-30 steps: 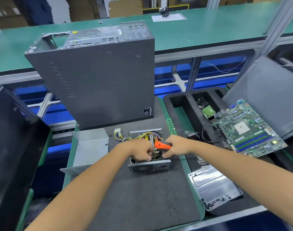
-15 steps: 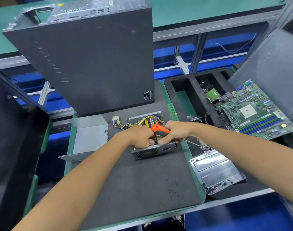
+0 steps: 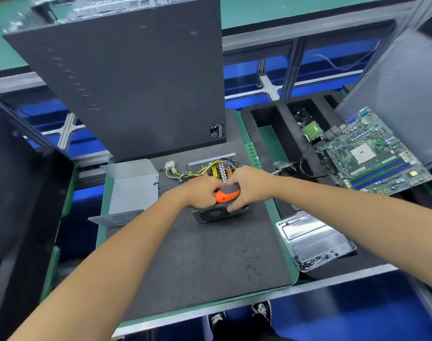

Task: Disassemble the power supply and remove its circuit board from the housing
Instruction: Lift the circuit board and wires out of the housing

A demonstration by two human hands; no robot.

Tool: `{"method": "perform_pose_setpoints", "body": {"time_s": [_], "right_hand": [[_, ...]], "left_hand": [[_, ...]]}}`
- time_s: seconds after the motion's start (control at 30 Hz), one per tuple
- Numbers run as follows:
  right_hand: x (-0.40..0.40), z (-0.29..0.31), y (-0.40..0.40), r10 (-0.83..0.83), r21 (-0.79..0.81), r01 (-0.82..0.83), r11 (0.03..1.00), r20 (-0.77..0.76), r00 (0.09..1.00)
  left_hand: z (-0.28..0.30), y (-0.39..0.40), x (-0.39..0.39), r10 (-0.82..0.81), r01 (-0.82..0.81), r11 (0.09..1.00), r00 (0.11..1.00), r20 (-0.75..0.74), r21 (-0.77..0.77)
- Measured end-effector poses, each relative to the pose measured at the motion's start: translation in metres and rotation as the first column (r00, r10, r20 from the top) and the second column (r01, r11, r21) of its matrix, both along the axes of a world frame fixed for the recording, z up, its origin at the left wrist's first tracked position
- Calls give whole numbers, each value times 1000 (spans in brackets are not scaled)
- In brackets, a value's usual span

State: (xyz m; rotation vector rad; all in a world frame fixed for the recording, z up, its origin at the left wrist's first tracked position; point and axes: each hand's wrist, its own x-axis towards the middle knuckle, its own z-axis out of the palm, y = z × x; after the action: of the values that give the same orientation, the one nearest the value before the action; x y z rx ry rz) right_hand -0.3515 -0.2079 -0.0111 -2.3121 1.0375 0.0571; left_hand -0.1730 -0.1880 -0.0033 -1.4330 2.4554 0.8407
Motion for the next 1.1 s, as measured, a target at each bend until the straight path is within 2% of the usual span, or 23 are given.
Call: {"method": "perform_pose_setpoints", "body": {"time_s": [0.03,0.1,0.3,0.43,0.57,0.73,1.1], "right_hand": [[1,0,6,21,-139,-22,990,-12,1000],[-1,-3,14,44,-298,-44,954,-7,999],[-2,-6,26,130,-387,-118,914,4,991],[-2,-4,31,105,-378,-97,921,0,994],[-4,-4,31,37,-326,-36,945,-3,999],[-1,-3,29,-15,-260,-5,966,-75,997],[3,5,23,37,-146,-56,988,-129,991]], "left_hand": [[1,0,0,-3,4,1000,1000,-18,11],[2,-2,1,-5,8,999,998,-64,50],[4,-7,2,-28,34,995,997,-69,89],[-1,-8,1,-34,34,998,999,-6,56],[1,-9,0,-39,39,997,999,-7,66],[0,-7,-1,-50,49,998,998,26,35],[2,0,-3,-131,141,988,978,162,-57]]}}
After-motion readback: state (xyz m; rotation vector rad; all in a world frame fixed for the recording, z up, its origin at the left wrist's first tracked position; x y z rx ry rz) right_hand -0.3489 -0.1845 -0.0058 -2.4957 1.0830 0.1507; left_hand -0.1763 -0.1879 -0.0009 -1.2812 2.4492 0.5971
